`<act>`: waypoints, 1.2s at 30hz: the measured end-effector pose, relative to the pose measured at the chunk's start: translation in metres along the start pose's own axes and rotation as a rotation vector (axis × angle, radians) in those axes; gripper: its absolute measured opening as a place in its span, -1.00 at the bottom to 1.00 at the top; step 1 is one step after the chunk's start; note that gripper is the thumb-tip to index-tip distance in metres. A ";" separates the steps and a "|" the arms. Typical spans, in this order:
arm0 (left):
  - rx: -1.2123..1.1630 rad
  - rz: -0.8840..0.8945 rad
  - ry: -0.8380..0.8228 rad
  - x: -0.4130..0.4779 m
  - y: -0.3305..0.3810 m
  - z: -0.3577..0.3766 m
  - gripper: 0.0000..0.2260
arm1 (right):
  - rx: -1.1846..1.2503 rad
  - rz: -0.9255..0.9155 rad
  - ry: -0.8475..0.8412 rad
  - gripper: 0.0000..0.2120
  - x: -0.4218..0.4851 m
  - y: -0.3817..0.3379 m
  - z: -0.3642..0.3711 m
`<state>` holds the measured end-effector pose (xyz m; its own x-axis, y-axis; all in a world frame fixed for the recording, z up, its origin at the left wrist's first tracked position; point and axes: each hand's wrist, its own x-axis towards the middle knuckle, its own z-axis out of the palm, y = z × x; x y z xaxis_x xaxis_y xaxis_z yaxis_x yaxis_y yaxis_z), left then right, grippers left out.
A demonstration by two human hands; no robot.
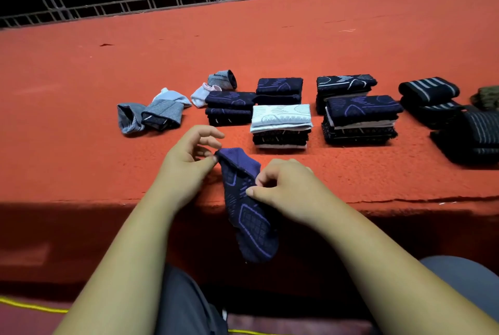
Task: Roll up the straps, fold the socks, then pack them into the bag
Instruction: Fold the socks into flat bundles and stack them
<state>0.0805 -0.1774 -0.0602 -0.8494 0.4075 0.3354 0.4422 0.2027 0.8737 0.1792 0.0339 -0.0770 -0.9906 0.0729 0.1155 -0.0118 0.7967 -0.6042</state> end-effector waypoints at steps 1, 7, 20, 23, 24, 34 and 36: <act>0.089 0.076 -0.008 -0.001 0.004 0.000 -0.53 | 0.022 -0.007 0.015 -0.72 0.000 0.002 0.001; 0.556 0.444 -0.153 -0.007 0.033 0.009 -0.69 | 0.246 -0.063 0.113 -0.83 -0.003 0.006 0.004; 0.190 -0.059 0.335 0.011 -0.001 0.004 -0.80 | 0.333 -0.200 -0.028 -0.80 -0.019 0.003 -0.018; -0.061 -0.094 0.222 0.008 0.007 0.008 -0.81 | 0.391 -0.237 -0.048 -0.76 -0.020 0.000 -0.021; -0.111 -0.074 0.196 0.006 0.013 0.011 -0.80 | 0.409 -0.229 -0.012 -0.71 -0.020 0.000 -0.020; -0.229 0.046 0.045 -0.005 0.033 0.014 -0.74 | -0.045 -0.142 -0.041 -0.53 -0.008 0.006 0.000; -0.212 0.039 0.081 -0.004 0.030 0.011 -0.77 | -0.042 -0.132 -0.094 -0.67 -0.007 0.009 -0.001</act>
<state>0.1005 -0.1632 -0.0391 -0.8569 0.3366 0.3903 0.4121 -0.0074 0.9111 0.1863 0.0411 -0.0826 -0.9892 -0.0891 0.1162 -0.1391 0.8202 -0.5548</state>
